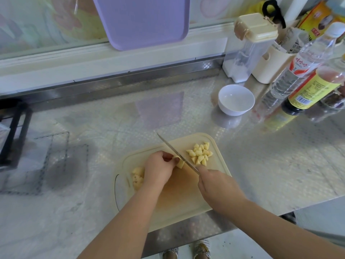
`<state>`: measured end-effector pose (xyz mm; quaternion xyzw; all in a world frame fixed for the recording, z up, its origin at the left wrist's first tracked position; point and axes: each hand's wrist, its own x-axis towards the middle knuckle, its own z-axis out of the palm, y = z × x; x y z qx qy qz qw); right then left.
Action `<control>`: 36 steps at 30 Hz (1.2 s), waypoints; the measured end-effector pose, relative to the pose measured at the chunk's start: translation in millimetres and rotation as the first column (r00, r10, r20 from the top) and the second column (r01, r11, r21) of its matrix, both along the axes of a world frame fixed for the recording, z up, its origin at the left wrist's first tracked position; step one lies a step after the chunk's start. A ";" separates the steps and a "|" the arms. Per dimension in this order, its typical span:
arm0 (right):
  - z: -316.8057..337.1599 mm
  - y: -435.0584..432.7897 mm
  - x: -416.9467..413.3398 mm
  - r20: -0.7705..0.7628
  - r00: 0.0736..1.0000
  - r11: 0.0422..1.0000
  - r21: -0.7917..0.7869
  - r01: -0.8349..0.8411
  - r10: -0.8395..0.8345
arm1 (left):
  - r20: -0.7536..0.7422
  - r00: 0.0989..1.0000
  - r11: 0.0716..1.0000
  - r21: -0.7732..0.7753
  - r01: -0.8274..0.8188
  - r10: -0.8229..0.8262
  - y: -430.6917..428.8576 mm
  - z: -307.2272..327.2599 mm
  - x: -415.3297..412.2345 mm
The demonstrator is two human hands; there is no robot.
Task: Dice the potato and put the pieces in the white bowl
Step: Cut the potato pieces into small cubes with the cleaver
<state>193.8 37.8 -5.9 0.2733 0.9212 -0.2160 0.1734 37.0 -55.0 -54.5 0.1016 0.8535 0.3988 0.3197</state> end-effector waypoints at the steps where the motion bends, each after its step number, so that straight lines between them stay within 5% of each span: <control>1: -0.9 -0.1 -0.8 0.005 1.000 1.000 0.002 0.002 -0.002 | -0.002 1.000 1.000 -0.004 0.005 -0.005 0.1 0.1 0.1; 21: -9.9 15.2 -3.8 -0.001 0.982 0.976 -0.115 0.186 -0.188 | 0.031 0.985 0.986 -0.013 0.168 -0.168 -7.1 11.0 -3.1; 32: 1.2 15.3 0.1 -0.047 0.981 0.973 -0.148 0.180 -0.188 | -0.180 0.904 0.904 -0.267 0.335 -0.389 -14.2 29.8 1.4; 36: 7.3 11.5 1.0 -0.042 0.983 0.973 -0.158 0.171 -0.180 | -0.227 0.893 0.909 -0.253 0.331 -0.389 -14.1 30.3 2.9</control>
